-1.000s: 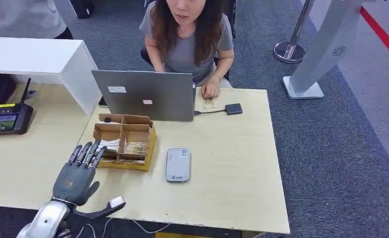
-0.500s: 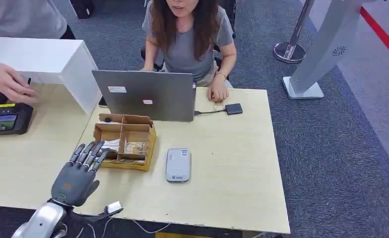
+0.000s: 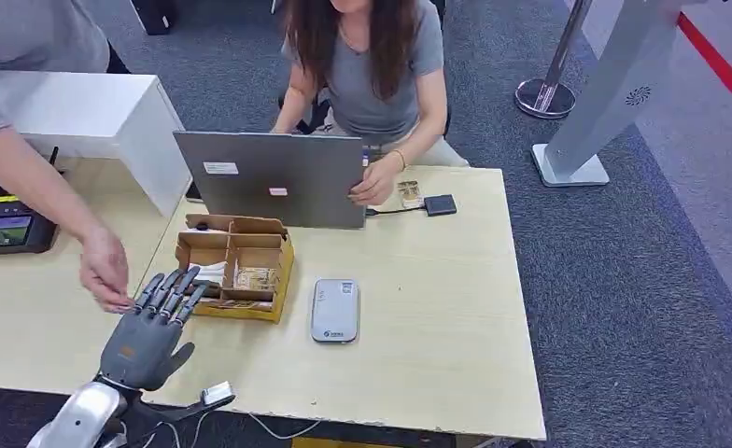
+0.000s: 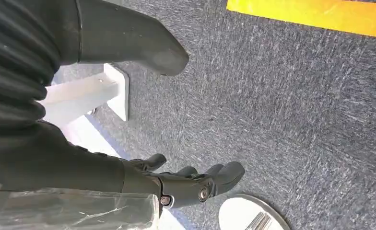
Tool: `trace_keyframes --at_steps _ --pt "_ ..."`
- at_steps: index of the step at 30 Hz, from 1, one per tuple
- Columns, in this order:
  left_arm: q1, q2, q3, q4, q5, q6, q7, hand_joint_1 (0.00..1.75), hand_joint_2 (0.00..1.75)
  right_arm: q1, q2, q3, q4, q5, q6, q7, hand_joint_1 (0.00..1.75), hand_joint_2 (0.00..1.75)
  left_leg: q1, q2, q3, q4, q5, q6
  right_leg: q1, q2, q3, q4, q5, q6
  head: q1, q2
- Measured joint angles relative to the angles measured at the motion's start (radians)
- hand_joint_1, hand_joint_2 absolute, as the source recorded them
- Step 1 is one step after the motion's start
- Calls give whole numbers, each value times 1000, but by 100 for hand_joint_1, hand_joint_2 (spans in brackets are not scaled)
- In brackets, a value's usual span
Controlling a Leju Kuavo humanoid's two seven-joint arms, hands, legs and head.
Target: Pass the card to the sensor for recognition and then transmit it.
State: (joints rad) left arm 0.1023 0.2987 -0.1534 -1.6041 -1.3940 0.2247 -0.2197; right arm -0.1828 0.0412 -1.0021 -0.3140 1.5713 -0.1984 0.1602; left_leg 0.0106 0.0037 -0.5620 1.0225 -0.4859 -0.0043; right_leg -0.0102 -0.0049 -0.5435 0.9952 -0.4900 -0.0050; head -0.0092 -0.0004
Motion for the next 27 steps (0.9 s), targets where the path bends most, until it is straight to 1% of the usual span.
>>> trace_keyframes --at_steps 4,8,11,18,27 --pt "-5 -9 5 5 40 -25 -14 0 175 -3 0 8 0 0 6 2 0 175 0 0 0 0 0 0 0 0 0 0 0 0 0 0" --pt "-19 -37 26 8 114 -114 -20 0 175 -6 0 25 0 0 9 6 0 175 0 0 0 0 0 0 0 0 0 0 0 0 0 0" --pt "-27 -65 40 8 139 -147 -20 0 175 -9 0 31 0 0 10 10 0 175 0 0 0 0 0 0 0 0 0 0 0 0 0 0" --pt "-27 -116 64 8 158 -160 -20 0 175 -9 0 33 0 0 10 16 0 175 0 0 0 0 0 0 0 0 0 0 0 0 0 0" --pt "-11 -160 90 7 177 -162 -23 0 175 -8 0 33 0 0 10 17 0 175 0 0 0 0 0 0 0 0 0 0 0 0 0 0"
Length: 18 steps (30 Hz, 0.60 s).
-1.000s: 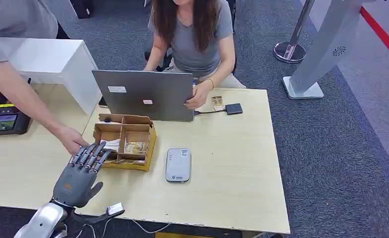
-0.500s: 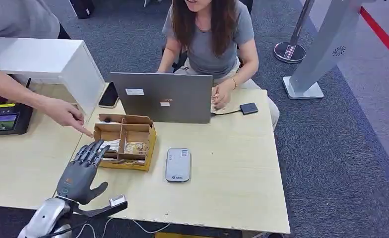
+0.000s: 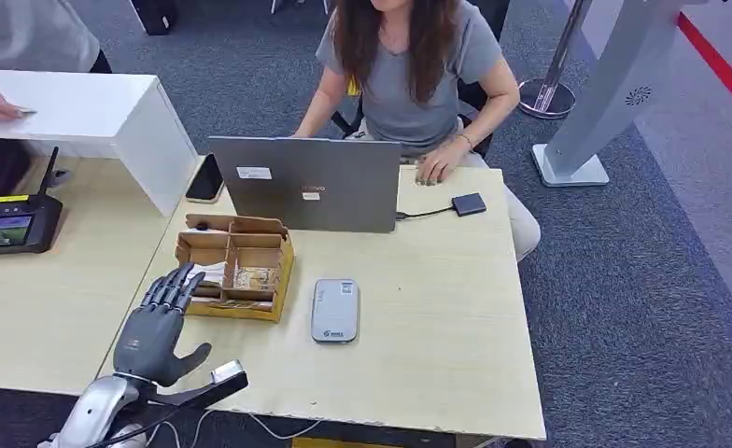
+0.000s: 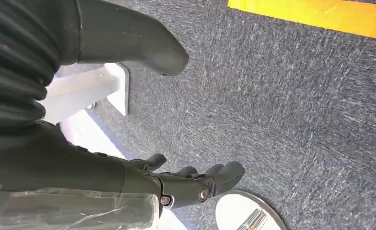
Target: Pass the card to the sensor for recognition and then transmit it.
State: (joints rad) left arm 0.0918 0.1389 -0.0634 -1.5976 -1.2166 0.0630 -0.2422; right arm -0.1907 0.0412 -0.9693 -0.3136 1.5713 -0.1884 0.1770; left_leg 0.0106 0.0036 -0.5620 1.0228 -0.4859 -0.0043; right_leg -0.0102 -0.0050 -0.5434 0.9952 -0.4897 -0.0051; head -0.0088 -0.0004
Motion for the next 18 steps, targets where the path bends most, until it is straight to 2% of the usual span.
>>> trace_keyframes --at_steps 14,18 --pt "7 -29 20 -3 8 -7 1 0 175 0 0 0 0 0 0 0 0 175 0 0 0 0 0 0 0 0 0 0 0 0 0 0" --pt "7 -32 26 -6 -6 -47 41 0 175 0 0 0 0 0 0 1 0 175 0 0 0 0 0 0 0 0 0 0 0 0 0 0"
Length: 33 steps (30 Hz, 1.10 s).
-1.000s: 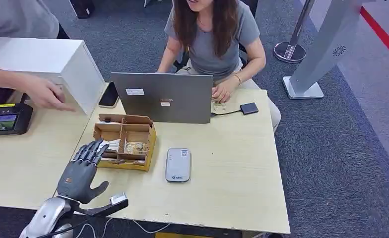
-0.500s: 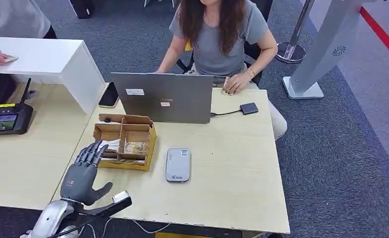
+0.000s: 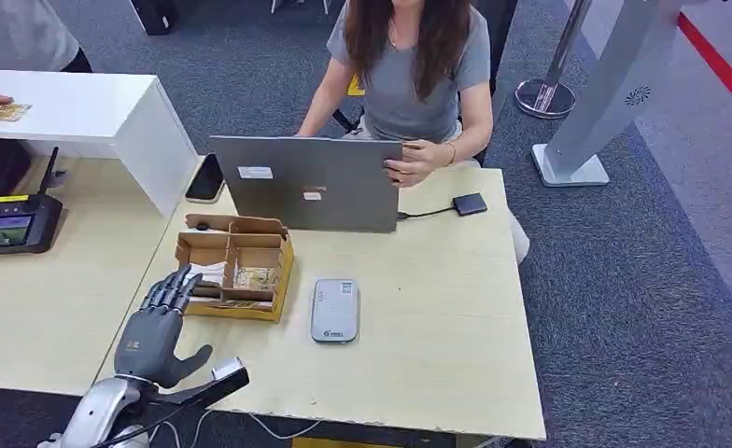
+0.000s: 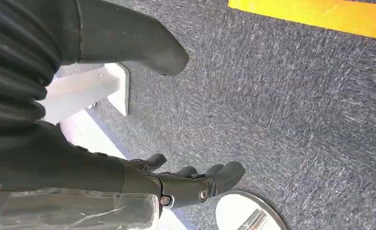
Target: Pass the card to the sensor for recognition and then transmit it.
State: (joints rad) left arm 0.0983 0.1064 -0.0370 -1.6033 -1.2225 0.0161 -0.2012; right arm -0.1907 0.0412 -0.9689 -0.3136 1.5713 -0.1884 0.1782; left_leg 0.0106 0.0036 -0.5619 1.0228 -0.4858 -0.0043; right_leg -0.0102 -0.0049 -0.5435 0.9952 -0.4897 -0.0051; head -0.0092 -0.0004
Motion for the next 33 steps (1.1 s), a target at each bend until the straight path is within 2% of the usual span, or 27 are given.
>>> trace_keyframes --at_steps 3,7,10,15,20,27,33 --pt "-2 1 13 -3 -33 -36 38 0 175 0 0 2 0 0 2 2 0 175 0 0 0 0 0 0 0 0 0 0 0 0 0 0" --pt "-14 25 36 -2 -83 -96 73 0 175 -1 0 14 0 0 3 3 0 175 0 0 0 0 0 0 0 0 0 0 0 0 0 0" --pt "-29 71 41 2 -113 -139 72 0 175 -3 0 23 0 0 9 3 0 175 1 0 0 0 0 -1 1 0 0 0 0 0 0 0" --pt "-72 173 39 38 -133 -154 53 0 175 -12 0 39 1 0 15 3 0 175 2 0 0 0 1 -1 2 0 0 0 1 -1 1 0" --pt "-111 245 31 61 -155 -171 80 0 175 -14 0 41 3 0 16 3 0 175 1 1 0 0 2 -1 2 1 0 0 1 -1 0 0" --pt "-165 323 -3 99 -221 -164 104 0 175 -14 0 45 4 0 16 3 0 175 1 1 0 0 2 -1 2 1 0 0 1 -1 0 0" --pt "-232 333 -52 130 -266 -84 99 0 175 -15 0 49 6 0 16 3 0 175 1 0 0 0 3 -1 1 0 0 0 2 0 0 0"
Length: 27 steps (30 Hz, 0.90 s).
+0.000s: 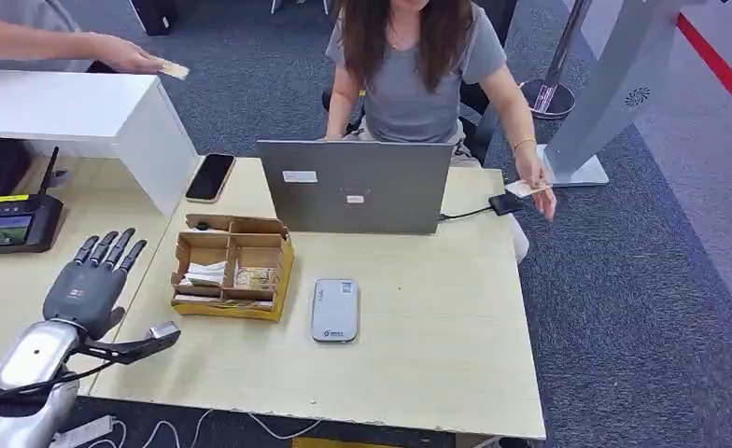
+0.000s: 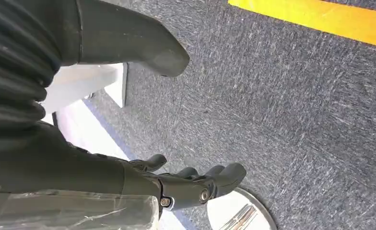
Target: Pass the card to the sensor for recognition and then transmit it.
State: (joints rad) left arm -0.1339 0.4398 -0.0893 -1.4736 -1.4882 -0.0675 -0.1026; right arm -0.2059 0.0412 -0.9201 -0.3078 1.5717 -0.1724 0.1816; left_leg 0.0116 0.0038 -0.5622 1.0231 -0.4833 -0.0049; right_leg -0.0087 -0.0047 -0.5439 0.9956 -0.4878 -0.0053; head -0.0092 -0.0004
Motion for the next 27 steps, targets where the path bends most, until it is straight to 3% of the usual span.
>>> trace_keyframes --at_steps 6,13,21,24,27 --pt "-47 -12 -42 16 1 25 -14 0 175 -2 0 5 4 0 0 0 0 175 0 1 0 0 0 0 0 1 0 0 1 1 0 0" --pt "-55 -33 -68 24 26 79 -37 0 175 -2 0 8 6 0 0 0 0 175 0 1 0 0 0 0 0 1 -1 0 1 1 0 0" --pt "-55 -63 -82 27 58 96 -54 0 175 -2 0 8 7 0 0 0 0 175 0 1 0 0 0 0 0 1 0 0 1 1 0 0" --pt "-54 -91 -88 27 106 79 -68 0 175 -2 1 9 7 0 0 0 0 175 0 1 0 0 0 0 0 1 0 0 1 1 0 0" --pt "-46 -118 -90 18 208 2 -76 0 175 -2 1 16 7 0 0 0 0 175 0 1 0 0 0 0 0 1 0 0 1 1 0 0"
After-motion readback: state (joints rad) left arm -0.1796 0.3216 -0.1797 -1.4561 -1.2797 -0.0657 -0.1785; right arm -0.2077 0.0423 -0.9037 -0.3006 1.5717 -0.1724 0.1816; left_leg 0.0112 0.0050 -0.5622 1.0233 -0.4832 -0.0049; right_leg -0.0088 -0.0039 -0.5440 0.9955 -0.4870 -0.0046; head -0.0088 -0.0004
